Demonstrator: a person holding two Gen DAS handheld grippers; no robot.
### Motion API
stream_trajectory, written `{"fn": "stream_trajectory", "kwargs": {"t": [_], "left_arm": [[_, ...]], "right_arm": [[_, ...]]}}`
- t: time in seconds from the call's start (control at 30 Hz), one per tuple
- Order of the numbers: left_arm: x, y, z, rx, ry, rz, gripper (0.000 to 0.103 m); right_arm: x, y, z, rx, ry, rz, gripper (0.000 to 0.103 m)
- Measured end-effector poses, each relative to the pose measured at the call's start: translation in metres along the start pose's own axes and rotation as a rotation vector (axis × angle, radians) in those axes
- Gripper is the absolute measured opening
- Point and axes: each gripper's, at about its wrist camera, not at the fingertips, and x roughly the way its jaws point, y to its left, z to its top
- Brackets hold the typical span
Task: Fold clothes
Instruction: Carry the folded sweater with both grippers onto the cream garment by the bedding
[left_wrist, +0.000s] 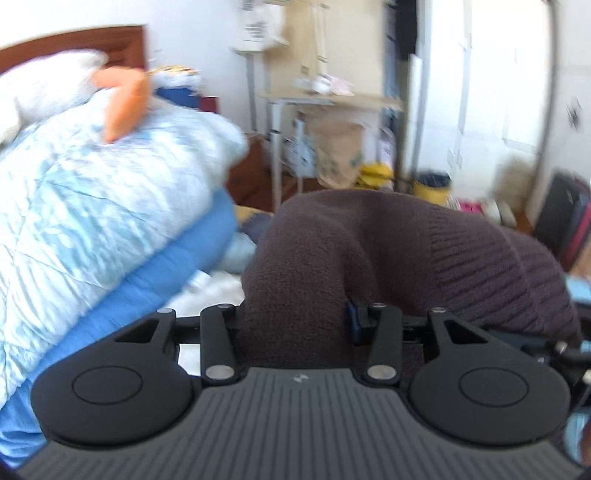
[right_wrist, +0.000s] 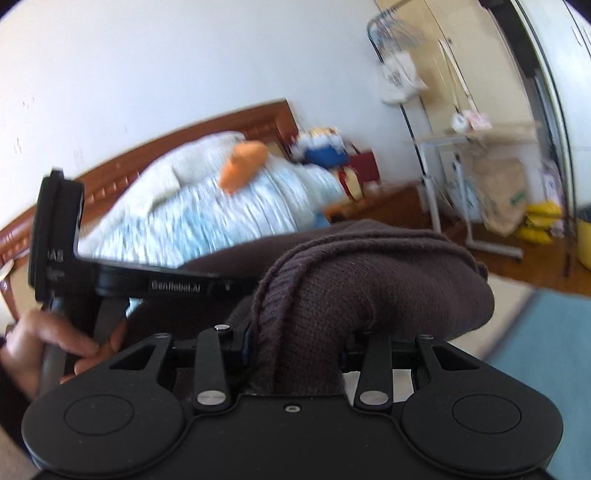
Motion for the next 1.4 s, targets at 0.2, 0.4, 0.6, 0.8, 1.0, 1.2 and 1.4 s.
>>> {"fn": "stream_trajectory", "kwargs": {"t": [0.2, 0.4, 0.6, 0.8, 1.0, 1.2, 1.4], "left_arm": [[0.056, 0.063, 0.012, 0.039, 0.078, 0.090, 0.045], [0.153, 0.107, -0.055, 0.178, 0.260, 0.317, 0.055], [0.152, 0.130, -0.061, -0.066, 0.221, 0.246, 0.053], [0.138, 0.108, -0.063, 0.090, 0.193, 0.265, 0.053], [0.091, 0.071, -0.065, 0.137, 0.190, 0.209, 0.053], [0.083, 0.062, -0.043, 0.160, 0.237, 0.129, 0.053], [0.104, 0.054, -0.090, 0.146, 0.296, 0.104, 0.058]], "right_arm": [[0.081, 0.016, 0.008, 0.052, -0.024, 0.035, 0.045], [0.177, -0.022, -0.074, 0.432, 0.310, 0.073, 0.056], [0.136, -0.025, -0.129, 0.516, 0.294, 0.233, 0.076], [0.112, -0.002, -0.148, 0.420, 0.272, 0.241, 0.080], [0.136, 0.013, -0.140, 0.427, 0.358, 0.135, 0.056], [0.116, 0.035, -0.127, 0.642, 0.334, 0.290, 0.036], [0.103, 0.061, -0.135, 0.196, 0.373, 0.098, 0.053]]}}
